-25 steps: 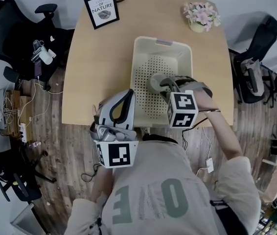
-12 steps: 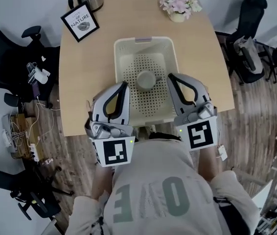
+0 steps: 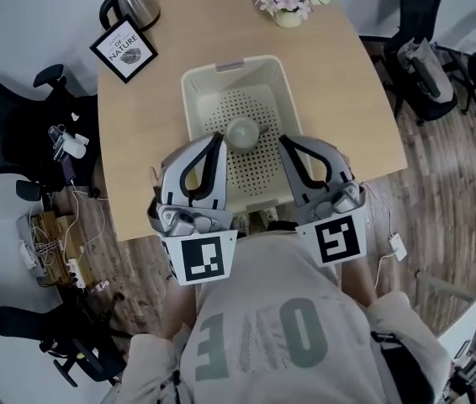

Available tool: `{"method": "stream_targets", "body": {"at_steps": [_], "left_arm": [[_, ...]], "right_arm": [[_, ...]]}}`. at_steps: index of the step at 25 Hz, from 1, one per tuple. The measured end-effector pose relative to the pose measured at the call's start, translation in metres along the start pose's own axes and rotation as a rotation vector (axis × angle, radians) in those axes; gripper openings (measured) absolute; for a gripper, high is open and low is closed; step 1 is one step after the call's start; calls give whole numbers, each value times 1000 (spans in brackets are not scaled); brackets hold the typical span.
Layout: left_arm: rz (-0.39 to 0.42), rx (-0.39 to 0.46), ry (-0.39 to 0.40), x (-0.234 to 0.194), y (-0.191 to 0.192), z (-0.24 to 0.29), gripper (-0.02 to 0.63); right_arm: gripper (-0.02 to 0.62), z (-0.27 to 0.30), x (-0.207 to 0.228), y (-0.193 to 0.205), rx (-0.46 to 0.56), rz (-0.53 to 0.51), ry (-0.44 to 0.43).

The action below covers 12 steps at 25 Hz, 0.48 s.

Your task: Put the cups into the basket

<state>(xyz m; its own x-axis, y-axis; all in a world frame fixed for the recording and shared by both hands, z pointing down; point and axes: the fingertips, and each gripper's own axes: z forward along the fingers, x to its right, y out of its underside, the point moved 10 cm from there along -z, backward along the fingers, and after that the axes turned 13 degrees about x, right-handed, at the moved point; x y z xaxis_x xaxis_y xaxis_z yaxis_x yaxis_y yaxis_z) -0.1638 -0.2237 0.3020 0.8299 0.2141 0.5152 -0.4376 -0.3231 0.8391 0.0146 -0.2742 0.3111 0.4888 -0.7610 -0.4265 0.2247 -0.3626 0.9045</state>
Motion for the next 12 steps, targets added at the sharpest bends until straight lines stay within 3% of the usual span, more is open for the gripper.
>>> {"method": "stream_targets", "body": {"at_steps": [12], "left_arm": [[-42,35,8,17,2,-3,8]], "right_arm": [[-2,-4,-3,-2,-1,-36,-21]]}}
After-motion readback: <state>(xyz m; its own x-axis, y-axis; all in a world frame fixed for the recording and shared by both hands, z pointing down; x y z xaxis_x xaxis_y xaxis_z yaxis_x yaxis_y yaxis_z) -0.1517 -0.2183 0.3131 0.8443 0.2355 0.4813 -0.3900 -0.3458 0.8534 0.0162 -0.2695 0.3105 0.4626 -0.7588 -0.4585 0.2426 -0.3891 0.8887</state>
